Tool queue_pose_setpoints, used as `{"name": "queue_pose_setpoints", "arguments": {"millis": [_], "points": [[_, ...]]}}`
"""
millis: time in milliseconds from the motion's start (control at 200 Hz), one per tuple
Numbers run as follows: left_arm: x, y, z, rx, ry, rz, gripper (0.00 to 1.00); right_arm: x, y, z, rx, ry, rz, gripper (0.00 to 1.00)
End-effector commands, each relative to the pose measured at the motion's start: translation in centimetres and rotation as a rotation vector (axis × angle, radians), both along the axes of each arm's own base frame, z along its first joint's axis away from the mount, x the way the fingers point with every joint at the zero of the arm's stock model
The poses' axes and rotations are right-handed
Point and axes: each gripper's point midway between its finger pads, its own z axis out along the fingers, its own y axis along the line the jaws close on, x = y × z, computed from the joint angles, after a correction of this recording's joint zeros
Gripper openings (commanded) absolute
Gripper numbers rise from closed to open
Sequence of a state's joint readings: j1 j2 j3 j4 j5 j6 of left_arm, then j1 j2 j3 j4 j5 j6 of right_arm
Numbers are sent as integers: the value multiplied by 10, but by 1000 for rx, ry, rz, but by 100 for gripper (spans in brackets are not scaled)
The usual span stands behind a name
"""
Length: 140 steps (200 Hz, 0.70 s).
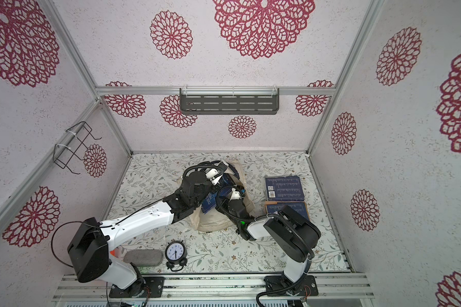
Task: Take out the books from the canvas bag
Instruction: Pick up the book from the canvas bag.
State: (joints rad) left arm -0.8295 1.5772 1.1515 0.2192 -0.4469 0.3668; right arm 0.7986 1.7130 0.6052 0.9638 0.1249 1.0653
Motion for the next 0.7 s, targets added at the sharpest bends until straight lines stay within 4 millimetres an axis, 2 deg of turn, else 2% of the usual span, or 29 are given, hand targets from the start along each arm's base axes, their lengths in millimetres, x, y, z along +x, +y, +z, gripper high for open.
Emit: {"name": "queue_pose_setpoints", "arguments": {"millis": [0,210,490,695], "points": [[12,7,2,-18,6,47,0,-11,7,57,62,-143,91,0],[22,13,-8,-13,37,72,0,-38,-14,67,9,-182,133,0],[31,21,-11,-19,63,110,0,-64,-44,94,-81,-293,143,0],[35,25,-13,-18,71,126,0,-77,-79,112,-105,-353,85,0]]}}
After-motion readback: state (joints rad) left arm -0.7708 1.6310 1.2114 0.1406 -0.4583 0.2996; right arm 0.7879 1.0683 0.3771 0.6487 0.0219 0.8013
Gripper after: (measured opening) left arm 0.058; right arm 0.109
